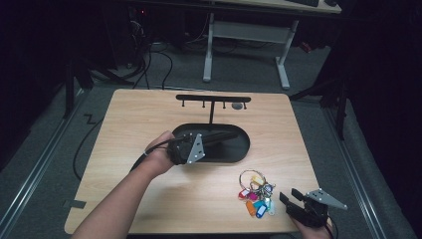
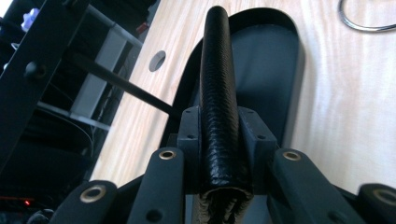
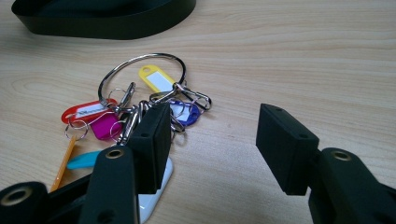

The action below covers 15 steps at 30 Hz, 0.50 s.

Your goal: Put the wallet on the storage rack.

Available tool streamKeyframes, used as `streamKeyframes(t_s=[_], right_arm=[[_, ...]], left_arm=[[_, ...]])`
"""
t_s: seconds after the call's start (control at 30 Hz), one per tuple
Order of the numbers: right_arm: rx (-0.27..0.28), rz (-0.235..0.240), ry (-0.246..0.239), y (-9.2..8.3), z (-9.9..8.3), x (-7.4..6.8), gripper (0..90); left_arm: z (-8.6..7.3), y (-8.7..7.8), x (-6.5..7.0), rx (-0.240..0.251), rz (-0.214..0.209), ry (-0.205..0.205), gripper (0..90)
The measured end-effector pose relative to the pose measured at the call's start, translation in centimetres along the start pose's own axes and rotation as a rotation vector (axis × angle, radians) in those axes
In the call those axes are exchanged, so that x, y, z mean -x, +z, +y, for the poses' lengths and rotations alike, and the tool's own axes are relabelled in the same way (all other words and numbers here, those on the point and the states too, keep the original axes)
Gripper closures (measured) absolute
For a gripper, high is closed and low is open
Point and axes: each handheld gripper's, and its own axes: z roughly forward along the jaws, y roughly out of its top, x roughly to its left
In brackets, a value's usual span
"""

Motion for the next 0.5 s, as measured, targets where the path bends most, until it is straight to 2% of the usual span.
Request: streamKeyframes(t_s=[0.03, 0.13, 0.4, 0.5], right_arm=[[-0.002, 0.0, 0.001, 0.0, 0.0, 0.0, 45.9], [-0.004, 0.001, -0.001, 0.0, -0.1, 0.2, 46.0], [-0.003, 0.008, 0.025, -0.2, -0.2, 0.5, 46.1], [-0.003, 0.01, 0.027, -0.2, -0.2, 0.5, 46.2]], left_arm=[[0.0, 0.7, -0.3, 0.002, 0.0, 0.004, 73.4], [0.0, 1.4, -0.6, 0.003, 0.0, 0.011, 73.4], [-0.8, 2.9, -1.6, 0.018, -0.02, -0.008, 73.3], [-1.0, 3.2, -1.9, -0.004, -0.021, 0.014, 73.1]])
